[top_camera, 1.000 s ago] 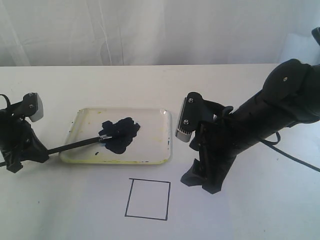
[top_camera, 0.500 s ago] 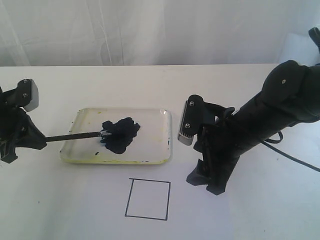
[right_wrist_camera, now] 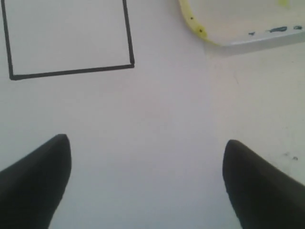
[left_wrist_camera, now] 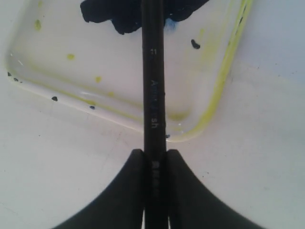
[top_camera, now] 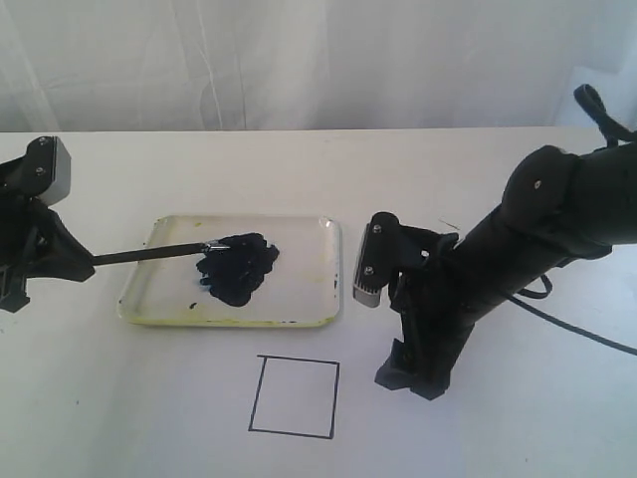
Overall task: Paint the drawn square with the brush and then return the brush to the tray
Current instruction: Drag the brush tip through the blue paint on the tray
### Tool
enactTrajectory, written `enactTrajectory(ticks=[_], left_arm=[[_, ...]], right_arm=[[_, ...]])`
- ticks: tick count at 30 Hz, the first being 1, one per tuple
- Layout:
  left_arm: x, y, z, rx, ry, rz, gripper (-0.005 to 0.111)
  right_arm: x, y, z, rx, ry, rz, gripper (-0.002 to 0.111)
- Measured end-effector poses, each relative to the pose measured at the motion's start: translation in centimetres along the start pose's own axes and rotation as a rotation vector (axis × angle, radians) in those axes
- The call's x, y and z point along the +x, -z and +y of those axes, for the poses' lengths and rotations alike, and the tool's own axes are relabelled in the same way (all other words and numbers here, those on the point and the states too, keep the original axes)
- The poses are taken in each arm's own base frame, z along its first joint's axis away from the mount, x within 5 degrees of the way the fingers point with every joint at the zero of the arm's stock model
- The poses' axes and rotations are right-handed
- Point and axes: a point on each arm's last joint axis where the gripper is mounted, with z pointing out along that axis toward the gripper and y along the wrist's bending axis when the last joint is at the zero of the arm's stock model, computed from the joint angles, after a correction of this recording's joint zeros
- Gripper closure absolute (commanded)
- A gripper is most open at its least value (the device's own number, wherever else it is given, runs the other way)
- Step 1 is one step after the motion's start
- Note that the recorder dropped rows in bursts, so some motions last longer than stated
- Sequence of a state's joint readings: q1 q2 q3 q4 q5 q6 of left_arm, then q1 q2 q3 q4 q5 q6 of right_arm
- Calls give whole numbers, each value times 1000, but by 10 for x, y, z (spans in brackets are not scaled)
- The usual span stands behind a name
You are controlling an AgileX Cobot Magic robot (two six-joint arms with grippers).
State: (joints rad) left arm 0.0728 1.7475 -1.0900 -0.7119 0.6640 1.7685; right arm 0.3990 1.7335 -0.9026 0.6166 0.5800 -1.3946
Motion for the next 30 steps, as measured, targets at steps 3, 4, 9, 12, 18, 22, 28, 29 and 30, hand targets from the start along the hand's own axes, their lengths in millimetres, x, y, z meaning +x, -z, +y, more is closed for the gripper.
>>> enactTrajectory(ticks=[3, 4, 9, 12, 18, 22, 28, 29, 30], left_arm=[[-8, 11, -4, 6, -23, -21, 107], [-10, 14, -6, 11, -29, -27, 107], [-26, 29, -15, 17, -68, -49, 107], [-36, 34, -22, 28, -96, -34, 107], [-48, 33, -36, 100, -139, -18, 107], [-51, 35, -38, 107, -134, -13, 107], [-57, 43, -43, 96, -160, -12, 107], [-59, 44, -45, 98, -168, -7, 107], [-61, 43, -47, 103, -179, -3, 107]], right_arm=[[3, -8, -1, -6, -2, 19, 27], [4, -10, -2, -5, -3, 24, 27], [6, -13, -2, -9, 3, 29, 27], [6, -13, -2, -14, 21, 39, 27], [9, -12, 0, -40, 54, 66, 27], [10, -12, 3, -66, 58, 75, 28], [4, 3, 6, -56, 63, 51, 34], [3, 6, 6, -53, 63, 48, 34], [3, 7, 7, -52, 60, 49, 34]])
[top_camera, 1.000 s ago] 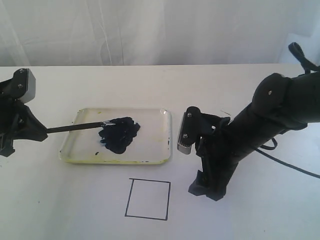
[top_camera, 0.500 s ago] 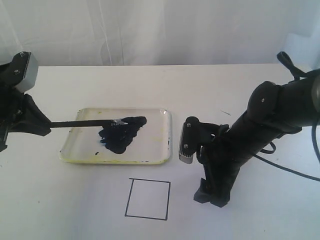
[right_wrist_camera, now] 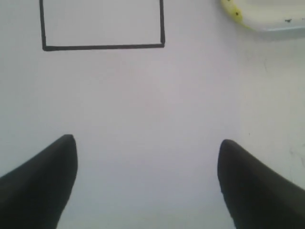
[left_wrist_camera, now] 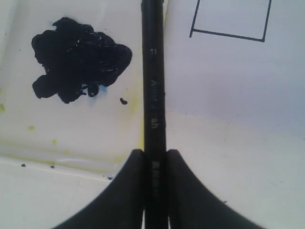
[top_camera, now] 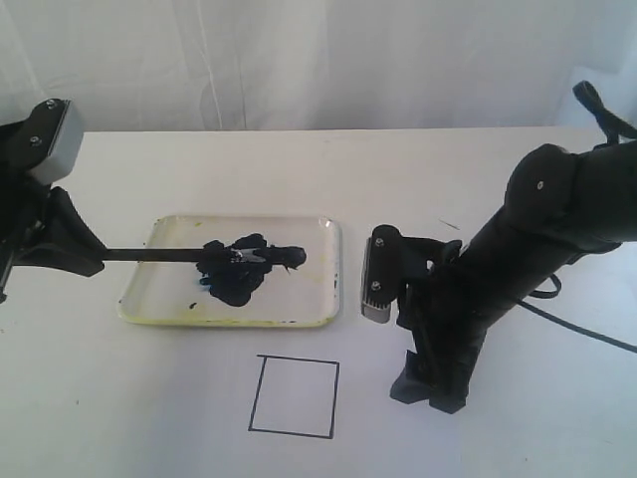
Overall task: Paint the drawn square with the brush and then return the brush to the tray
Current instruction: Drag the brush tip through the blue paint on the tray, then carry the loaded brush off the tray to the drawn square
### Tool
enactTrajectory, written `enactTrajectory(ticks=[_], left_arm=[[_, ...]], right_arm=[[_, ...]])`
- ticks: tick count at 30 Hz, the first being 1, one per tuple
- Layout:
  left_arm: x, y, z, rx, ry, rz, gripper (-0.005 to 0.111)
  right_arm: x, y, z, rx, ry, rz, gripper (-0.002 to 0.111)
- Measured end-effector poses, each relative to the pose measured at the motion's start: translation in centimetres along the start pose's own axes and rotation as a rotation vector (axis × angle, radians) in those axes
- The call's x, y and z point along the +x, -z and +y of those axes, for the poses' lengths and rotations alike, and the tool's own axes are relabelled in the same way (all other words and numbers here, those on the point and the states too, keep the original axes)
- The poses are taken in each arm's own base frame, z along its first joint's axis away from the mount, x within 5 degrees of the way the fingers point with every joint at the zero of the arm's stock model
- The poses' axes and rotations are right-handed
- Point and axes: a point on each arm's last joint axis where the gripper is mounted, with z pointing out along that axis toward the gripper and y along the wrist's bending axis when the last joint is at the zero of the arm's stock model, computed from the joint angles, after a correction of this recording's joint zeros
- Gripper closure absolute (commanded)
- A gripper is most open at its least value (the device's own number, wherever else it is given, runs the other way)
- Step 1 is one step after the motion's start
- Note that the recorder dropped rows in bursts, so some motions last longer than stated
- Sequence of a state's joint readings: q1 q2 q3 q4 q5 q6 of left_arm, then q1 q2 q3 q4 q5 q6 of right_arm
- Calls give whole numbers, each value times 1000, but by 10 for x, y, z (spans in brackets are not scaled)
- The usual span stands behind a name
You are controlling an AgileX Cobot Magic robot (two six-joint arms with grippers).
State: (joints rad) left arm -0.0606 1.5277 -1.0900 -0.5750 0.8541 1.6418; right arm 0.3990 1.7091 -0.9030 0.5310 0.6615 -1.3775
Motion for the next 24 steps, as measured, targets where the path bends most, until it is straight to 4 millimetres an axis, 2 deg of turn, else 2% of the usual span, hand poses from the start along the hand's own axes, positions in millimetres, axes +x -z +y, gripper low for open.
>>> enactTrajectory(ticks=[4, 8, 12, 17, 24], left_arm=[[-10, -4, -5, 30, -16, 13, 107], [-16, -10, -14, 103, -34, 60, 107], [-18, -13, -17, 122, -56, 100, 107], [-19, -14, -18, 127, -66, 107, 107], [-19, -14, -18, 127, -65, 107, 107]], right_arm=[[3, 3, 1, 8, -12, 42, 34], [4, -5, 8, 35, 43, 79, 34], [2, -8, 7, 91, 62, 64, 34], [7, -20, 8, 51, 41, 83, 34], [5, -20, 9, 48, 42, 79, 34]])
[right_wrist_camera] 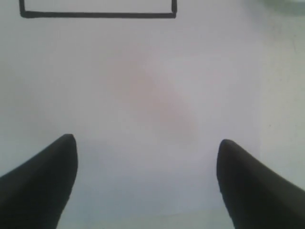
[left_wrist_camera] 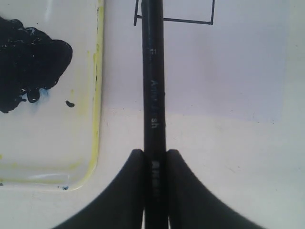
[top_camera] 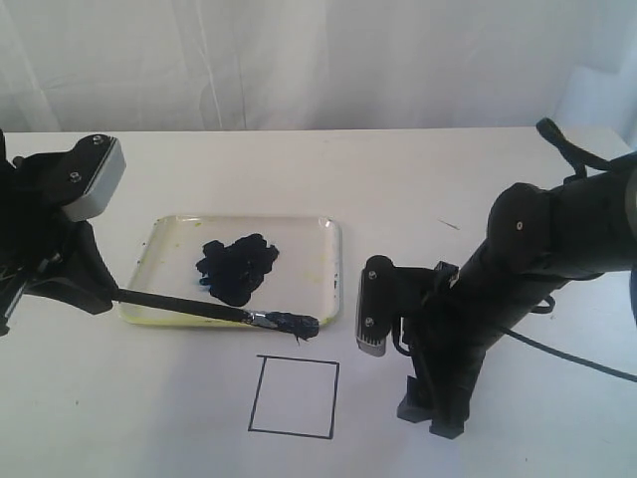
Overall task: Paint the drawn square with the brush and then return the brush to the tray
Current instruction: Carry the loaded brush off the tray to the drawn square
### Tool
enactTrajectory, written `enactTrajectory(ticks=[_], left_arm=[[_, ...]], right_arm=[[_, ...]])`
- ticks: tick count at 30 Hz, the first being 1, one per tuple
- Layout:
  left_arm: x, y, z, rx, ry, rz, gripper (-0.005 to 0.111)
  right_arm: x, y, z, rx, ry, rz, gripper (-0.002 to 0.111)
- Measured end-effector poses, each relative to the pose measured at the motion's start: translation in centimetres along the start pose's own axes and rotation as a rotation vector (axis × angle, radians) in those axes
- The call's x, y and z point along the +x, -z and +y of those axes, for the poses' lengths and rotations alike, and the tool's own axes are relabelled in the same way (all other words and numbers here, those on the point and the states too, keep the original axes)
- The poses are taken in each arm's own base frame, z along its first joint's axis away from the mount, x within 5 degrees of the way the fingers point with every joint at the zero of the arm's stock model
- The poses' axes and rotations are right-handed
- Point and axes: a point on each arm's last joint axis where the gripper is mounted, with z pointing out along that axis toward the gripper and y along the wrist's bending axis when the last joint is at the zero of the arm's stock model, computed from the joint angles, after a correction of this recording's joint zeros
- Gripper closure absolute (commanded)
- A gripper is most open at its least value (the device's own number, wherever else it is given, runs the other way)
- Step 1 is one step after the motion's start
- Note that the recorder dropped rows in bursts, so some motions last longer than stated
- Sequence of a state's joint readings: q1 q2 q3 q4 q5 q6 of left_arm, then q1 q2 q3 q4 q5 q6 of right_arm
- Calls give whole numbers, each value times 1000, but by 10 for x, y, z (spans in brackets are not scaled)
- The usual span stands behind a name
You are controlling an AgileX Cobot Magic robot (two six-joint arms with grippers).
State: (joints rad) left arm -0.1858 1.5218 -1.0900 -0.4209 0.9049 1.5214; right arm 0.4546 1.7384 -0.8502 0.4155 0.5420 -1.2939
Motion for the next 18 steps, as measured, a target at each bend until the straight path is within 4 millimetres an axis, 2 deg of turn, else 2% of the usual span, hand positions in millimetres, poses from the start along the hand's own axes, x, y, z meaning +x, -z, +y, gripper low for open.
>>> enactTrajectory(ticks=[5, 10, 18], left_arm=[[0, 0, 0, 0, 0, 0, 107], [0, 0, 0, 0, 0, 0, 107], [-3, -1, -1, 12, -3, -7, 107]], right_arm=[[-1, -1, 0, -1, -16, -9, 34], [2, -12, 1, -41, -36, 10, 34], [3, -13, 2, -45, -37, 11, 34]])
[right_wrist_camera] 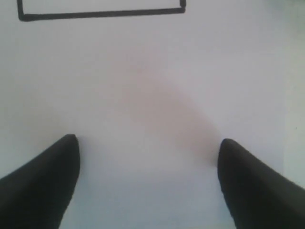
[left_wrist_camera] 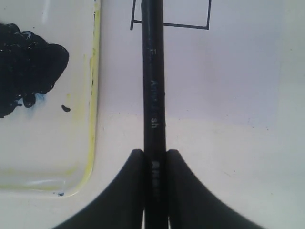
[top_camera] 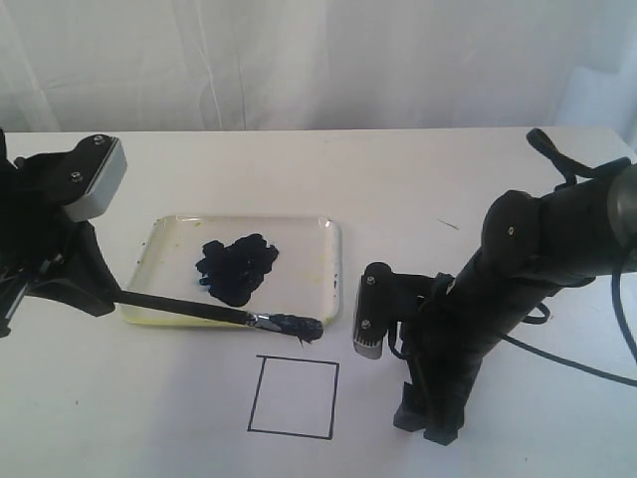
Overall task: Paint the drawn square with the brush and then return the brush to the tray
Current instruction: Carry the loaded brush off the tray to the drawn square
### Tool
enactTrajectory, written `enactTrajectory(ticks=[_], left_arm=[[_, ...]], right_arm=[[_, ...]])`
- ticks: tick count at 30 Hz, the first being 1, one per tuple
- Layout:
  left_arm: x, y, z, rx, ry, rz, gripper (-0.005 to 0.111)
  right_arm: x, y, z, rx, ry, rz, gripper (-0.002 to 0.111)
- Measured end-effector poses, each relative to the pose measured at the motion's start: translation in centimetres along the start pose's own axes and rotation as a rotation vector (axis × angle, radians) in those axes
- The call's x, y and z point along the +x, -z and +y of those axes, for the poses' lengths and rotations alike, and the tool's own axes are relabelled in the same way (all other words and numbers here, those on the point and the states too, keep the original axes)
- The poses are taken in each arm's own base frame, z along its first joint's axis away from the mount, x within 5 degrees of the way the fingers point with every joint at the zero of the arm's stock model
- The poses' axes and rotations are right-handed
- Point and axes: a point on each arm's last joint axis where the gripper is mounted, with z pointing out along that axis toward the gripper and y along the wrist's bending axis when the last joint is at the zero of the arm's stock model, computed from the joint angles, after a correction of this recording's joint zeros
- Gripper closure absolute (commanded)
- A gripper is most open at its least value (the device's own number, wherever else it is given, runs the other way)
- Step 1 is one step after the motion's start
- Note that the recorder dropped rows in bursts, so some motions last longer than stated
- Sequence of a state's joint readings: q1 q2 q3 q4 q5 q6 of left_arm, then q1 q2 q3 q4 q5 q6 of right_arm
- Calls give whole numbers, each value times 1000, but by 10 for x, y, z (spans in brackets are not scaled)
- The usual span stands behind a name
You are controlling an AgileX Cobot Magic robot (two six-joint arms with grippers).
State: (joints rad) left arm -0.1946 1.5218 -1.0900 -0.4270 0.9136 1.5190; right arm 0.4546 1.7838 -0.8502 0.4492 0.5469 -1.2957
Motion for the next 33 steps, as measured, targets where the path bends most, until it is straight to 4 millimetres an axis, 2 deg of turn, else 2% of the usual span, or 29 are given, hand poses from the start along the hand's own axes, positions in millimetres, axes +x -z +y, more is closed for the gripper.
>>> enactTrajectory(ticks=[5, 13, 17, 24, 33], left_arm=[[-10, -5, -4, 25, -37, -2, 107], [-8, -7, -2, 5, -11, 37, 107], [-7, -15, -3, -6, -14, 53, 107], [-17, -24, -3, -30, -23, 77, 107], [-13, -44, 1, 10, -15, 146, 107]], right_arm=[[0, 0, 0, 0, 0, 0, 34], [0, 0, 0, 0, 0, 0, 34], [0, 0, 0, -1, -2, -1, 34], [0, 0, 0, -1, -2, -1, 34], [0, 0, 0, -1, -2, -1, 34]])
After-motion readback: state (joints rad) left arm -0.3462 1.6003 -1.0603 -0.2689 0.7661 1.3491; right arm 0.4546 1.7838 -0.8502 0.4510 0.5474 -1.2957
